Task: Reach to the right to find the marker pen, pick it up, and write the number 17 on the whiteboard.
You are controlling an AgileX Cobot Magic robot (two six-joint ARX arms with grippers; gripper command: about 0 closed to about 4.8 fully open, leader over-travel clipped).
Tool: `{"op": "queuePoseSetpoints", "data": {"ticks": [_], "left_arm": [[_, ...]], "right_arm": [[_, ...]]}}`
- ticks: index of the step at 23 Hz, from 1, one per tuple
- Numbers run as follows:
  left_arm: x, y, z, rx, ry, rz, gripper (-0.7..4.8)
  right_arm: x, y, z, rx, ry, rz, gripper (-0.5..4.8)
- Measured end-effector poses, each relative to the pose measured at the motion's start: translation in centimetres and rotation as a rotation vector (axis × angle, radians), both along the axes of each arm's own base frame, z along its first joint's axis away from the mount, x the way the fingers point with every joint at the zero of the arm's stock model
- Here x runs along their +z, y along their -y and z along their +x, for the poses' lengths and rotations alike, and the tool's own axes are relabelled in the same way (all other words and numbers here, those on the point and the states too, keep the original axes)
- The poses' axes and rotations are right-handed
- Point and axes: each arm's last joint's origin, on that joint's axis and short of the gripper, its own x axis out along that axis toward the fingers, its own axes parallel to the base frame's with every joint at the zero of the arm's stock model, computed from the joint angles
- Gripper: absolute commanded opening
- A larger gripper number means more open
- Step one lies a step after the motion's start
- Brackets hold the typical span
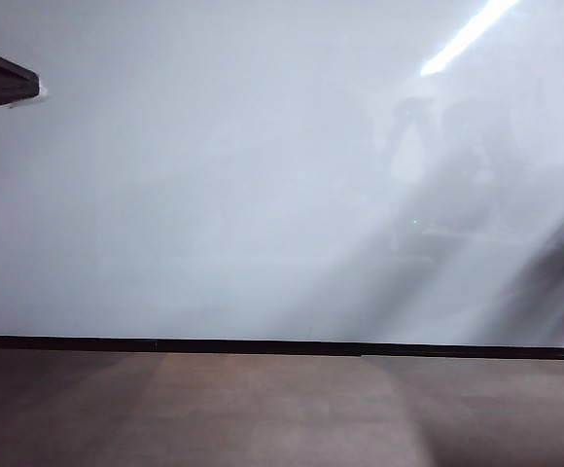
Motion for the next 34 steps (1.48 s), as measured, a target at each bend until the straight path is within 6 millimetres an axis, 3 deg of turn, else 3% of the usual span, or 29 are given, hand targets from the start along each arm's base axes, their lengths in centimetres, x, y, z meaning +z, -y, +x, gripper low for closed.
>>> {"op": "queuePoseSetpoints", "data": {"ticks": [3, 4, 7, 8, 10, 13, 18, 22, 24, 25, 26, 27, 28, 29, 30, 31, 33, 34], "left_arm": [[0.0, 0.0, 0.0, 0.0, 0.0, 0.0, -0.05], [0.0, 0.0, 0.0, 0.0, 0.0, 0.0, -0.05], [0.0, 0.0, 0.0, 0.0, 0.0, 0.0, -0.05], [0.0, 0.0, 0.0, 0.0, 0.0, 0.0, -0.05], [0.0, 0.0, 0.0, 0.0, 0.0, 0.0, -0.05], [0.0, 0.0, 0.0, 0.0, 0.0, 0.0, -0.05], [0.0, 0.0, 0.0, 0.0, 0.0, 0.0, -0.05], [0.0, 0.0, 0.0, 0.0, 0.0, 0.0, -0.05], [0.0, 0.0, 0.0, 0.0, 0.0, 0.0, -0.05], [0.0, 0.0, 0.0, 0.0, 0.0, 0.0, -0.05], [0.0, 0.0, 0.0, 0.0, 0.0, 0.0, -0.05], [0.0, 0.0, 0.0, 0.0, 0.0, 0.0, -0.05], [0.0, 0.0, 0.0, 0.0, 0.0, 0.0, -0.05], [0.0, 0.0, 0.0, 0.0, 0.0, 0.0, -0.05], [0.0, 0.0, 0.0, 0.0, 0.0, 0.0, -0.05], [0.0, 0.0, 0.0, 0.001, 0.0, 0.0, -0.05], [0.0, 0.0, 0.0, 0.0, 0.0, 0.0, -0.05], [0.0, 0.0, 0.0, 0.0, 0.0, 0.0, -0.05]], "right_arm": [[0.0, 0.0, 0.0, 0.0, 0.0, -0.001, 1.89], [0.0, 0.0, 0.0, 0.0, 0.0, -0.001, 1.55], [0.0, 0.0, 0.0, -0.01, 0.001, 0.0, 1.21], [0.0, 0.0, 0.0, -0.014, 0.001, 0.0, 0.76], [0.0, 0.0, 0.0, -0.022, 0.001, 0.001, 0.34], [0.0, 0.1, 0.0, -0.024, 0.003, 0.002, 0.03], [0.1, 0.4, -0.1, -0.029, 0.011, 0.002, -0.02], [1.9, 2.8, -1.6, -0.105, 0.089, 0.055, -0.02], [4.9, 5.0, -3.4, -0.161, 0.153, 0.114, -0.03], [7.5, 5.9, -4.7, -0.188, 0.202, 0.128, -0.03], [9.3, 6.2, -5.5, -0.199, 0.232, 0.12, -0.03], [12.2, 6.0, -6.7, -0.216, 0.29, 0.096, -0.03], [14.1, 5.7, -7.5, -0.227, 0.315, 0.085, -0.03], [17.5, 5.0, -9.2, -0.254, 0.346, 0.086, -0.03], [19.1, 4.6, -10.1, -0.266, 0.353, 0.087, -0.03], [22.3, 3.4, -12.3, -0.296, 0.369, 0.088, -0.03], [26.5, 0.6, -15.7, -0.326, 0.411, 0.065, -0.03], [27.3, -0.1, -16.5, -0.322, 0.426, 0.054, -0.03]]}}
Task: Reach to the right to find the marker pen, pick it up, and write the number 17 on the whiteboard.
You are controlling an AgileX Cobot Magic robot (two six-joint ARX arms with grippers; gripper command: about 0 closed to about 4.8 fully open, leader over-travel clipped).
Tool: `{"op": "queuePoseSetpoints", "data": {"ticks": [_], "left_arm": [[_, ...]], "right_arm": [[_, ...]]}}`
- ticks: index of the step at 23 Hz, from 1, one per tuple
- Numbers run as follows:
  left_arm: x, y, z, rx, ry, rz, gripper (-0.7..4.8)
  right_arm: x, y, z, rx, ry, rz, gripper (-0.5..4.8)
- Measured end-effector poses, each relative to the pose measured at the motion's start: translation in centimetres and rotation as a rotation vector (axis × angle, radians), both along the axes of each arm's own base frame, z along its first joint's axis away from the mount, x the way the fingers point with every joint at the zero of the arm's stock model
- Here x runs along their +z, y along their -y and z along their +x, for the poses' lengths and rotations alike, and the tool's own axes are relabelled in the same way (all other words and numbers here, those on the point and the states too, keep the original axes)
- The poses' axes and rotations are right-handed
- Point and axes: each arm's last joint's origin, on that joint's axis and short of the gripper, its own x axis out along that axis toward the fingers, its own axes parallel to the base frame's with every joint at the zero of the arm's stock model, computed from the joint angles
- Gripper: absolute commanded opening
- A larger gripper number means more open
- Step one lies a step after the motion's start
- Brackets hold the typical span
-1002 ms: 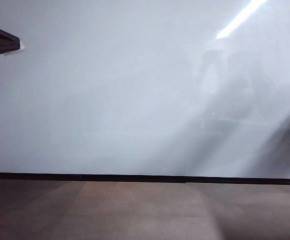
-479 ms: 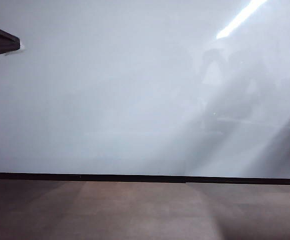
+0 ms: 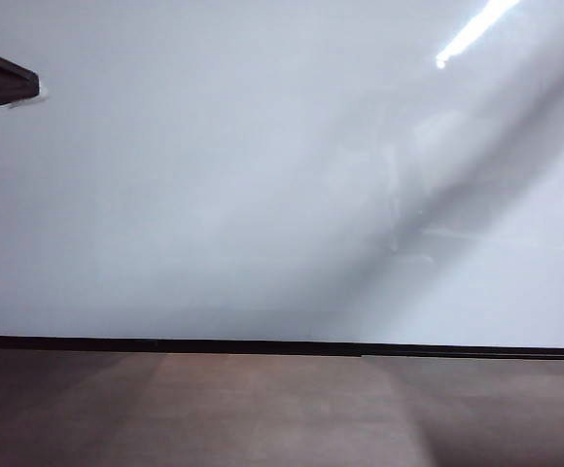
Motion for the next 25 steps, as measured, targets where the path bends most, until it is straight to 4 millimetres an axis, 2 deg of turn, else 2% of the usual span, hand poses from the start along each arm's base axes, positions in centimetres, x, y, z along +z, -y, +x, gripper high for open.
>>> {"op": "queuePoseSetpoints", "data": {"ticks": [1, 2, 3, 4, 5, 11, 13, 16, 18, 20, 21, 22, 23, 24, 25], "left_arm": [[0.0, 0.0, 0.0, 0.0, 0.0, 0.0, -0.05], [0.0, 0.0, 0.0, 0.0, 0.0, 0.0, -0.05], [0.0, 0.0, 0.0, 0.0, 0.0, 0.0, -0.05], [0.0, 0.0, 0.0, 0.0, 0.0, 0.0, -0.05], [0.0, 0.0, 0.0, 0.0, 0.0, 0.0, -0.05], [0.0, 0.0, 0.0, 0.0, 0.0, 0.0, -0.05], [0.0, 0.0, 0.0, 0.0, -0.001, 0.001, -0.05], [-0.4, 0.0, 0.0, -0.001, -0.033, 0.033, -0.05], [0.1, -0.1, -0.1, 0.006, -0.035, 0.034, -0.05], [2.6, -0.6, -0.4, 0.066, 0.009, -0.017, -0.05], [5.0, -1.3, -0.7, 0.131, 0.03, -0.049, -0.05], [6.4, -1.6, -1.0, 0.157, 0.038, -0.062, -0.05], [8.4, -1.9, -1.2, 0.173, 0.047, -0.075, -0.05], [9.5, -1.9, -1.2, 0.174, 0.047, -0.075, -0.05], [11.5, -1.6, -0.9, 0.174, 0.032, -0.058, -0.05]], "right_arm": [[1.6, -1.7, -1.8, 0.005, 0.015, -0.008, -0.03], [2.3, -2.7, -2.9, 0.007, 0.014, -0.001, -0.03], [3.6, -4.6, -5.2, 0.011, 0.025, 0.003, -0.03], [4.3, -5.6, -6.4, 0.014, 0.037, -0.003, -0.03], [5.2, -7.5, -8.1, 0.039, 0.059, -0.017, -0.03], [5.4, -13.6, -12.2, 0.274, 0.005, 0.025, -0.03], [5.1, -14.6, -12.9, 0.329, -0.027, 0.059, -0.03], [4.2, -15.5, -12.5, 0.391, -0.112, 0.13, -0.03], [3.8, -16.3, -12.0, 0.428, -0.147, 0.17, -0.03], [3.6, -17.3, -10.7, 0.479, -0.17, 0.191, -0.03], [3.4, -18.1, -9.6, 0.506, -0.189, 0.206, -0.03], [3.3, -18.8, -8.7, 0.523, -0.197, 0.213, -0.03], [3.0, -20.2, -7.0, 0.559, -0.211, 0.208, -0.03], [2.7, -21.0, -6.1, 0.572, -0.226, 0.205, -0.03], [2.2, -22.7, -4.5, 0.595, -0.231, 0.197, -0.03]]}}
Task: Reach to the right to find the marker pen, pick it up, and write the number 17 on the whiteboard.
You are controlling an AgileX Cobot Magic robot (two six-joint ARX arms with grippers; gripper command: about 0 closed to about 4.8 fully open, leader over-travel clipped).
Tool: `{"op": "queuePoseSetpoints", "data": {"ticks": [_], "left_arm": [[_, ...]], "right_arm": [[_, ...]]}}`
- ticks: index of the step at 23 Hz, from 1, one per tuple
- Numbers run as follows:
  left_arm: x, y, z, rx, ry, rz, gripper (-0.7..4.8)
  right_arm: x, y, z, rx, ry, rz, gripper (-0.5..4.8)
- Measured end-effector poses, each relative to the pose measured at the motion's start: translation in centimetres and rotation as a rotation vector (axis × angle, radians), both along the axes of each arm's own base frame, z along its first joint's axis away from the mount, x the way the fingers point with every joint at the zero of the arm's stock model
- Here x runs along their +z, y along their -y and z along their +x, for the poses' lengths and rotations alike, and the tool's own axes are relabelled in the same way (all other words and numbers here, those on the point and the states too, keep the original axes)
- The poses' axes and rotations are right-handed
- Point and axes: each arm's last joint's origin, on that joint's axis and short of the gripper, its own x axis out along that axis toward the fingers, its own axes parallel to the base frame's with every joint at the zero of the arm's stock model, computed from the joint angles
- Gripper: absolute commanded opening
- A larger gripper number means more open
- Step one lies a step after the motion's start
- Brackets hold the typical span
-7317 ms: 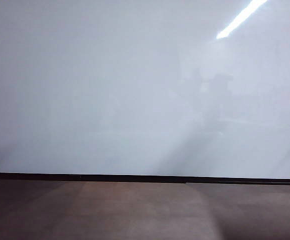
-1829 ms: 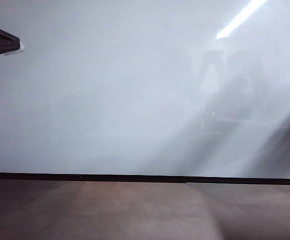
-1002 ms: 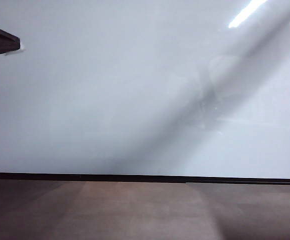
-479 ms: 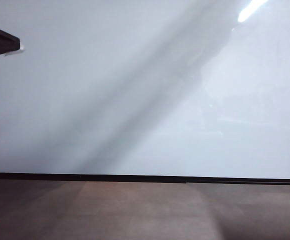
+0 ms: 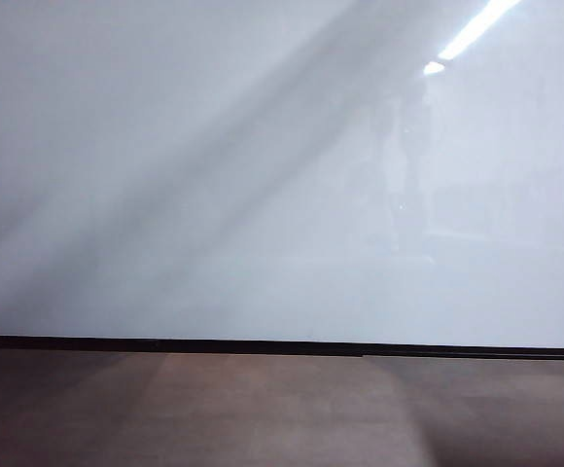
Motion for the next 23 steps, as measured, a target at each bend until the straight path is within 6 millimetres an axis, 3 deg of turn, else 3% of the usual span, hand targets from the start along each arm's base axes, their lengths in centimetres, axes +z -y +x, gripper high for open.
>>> {"op": "queuePoseSetpoints", "data": {"ticks": [4, 9, 16, 23], "left_arm": [[4.9, 0.8, 0.8, 0.001, 0.038, -0.038, -0.05], [9.5, 2.2, 2.3, 0.005, 0.129, -0.128, -0.05], [10.6, 3.2, 3.4, 0.031, 0.112, -0.12, -0.05], [10.3, 3.5, 3.8, 0.055, 0.089, -0.103, -0.05]], "right_arm": [[-0.7, -2.7, 3.0, 0.018, -0.004, -0.012, -0.03], [0.4, -4.4, 6.6, 0.024, 0.006, -0.011, -0.03], [1.8, -5.9, 9.3, 0.066, 0.043, -0.008, -0.03], [2.7, -6.7, 9.5, 0.098, 0.128, -0.002, -0.03]]}}
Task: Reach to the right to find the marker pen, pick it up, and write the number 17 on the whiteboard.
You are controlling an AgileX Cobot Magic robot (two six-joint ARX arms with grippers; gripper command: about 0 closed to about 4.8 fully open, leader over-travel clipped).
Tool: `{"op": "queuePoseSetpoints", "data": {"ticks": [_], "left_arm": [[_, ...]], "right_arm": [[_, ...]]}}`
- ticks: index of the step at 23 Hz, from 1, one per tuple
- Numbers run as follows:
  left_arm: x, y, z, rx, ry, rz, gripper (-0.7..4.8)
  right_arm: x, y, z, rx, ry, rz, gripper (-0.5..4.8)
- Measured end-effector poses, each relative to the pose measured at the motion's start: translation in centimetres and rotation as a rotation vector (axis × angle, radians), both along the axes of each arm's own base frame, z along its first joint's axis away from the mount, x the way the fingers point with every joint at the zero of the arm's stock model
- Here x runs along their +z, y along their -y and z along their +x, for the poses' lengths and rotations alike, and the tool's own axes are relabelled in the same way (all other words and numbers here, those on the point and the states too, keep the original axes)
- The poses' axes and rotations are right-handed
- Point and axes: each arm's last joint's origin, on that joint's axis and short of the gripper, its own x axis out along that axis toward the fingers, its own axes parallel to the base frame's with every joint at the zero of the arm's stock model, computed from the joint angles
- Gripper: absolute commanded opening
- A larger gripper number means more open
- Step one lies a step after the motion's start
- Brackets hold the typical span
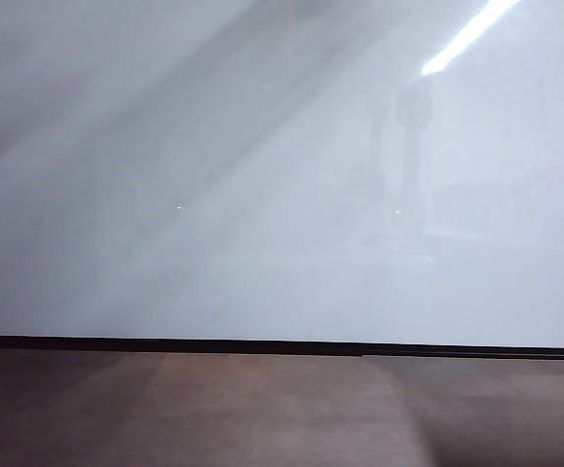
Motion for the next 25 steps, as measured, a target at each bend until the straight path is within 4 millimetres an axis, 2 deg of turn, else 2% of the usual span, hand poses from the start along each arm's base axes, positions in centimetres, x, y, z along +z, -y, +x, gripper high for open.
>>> {"op": "queuePoseSetpoints", "data": {"ticks": [13, 25], "left_arm": [[0.0, 0.0, 0.0, 0.003, 0.003, -0.004, -0.05], [0.1, 0.0, 0.0, 0.003, 0.003, -0.004, -0.05]], "right_arm": [[1.2, -0.4, 1.0, -0.026, 0.048, -0.034, -0.03], [0.5, -0.6, 1.7, -0.059, 0.026, -0.058, -0.03]]}}
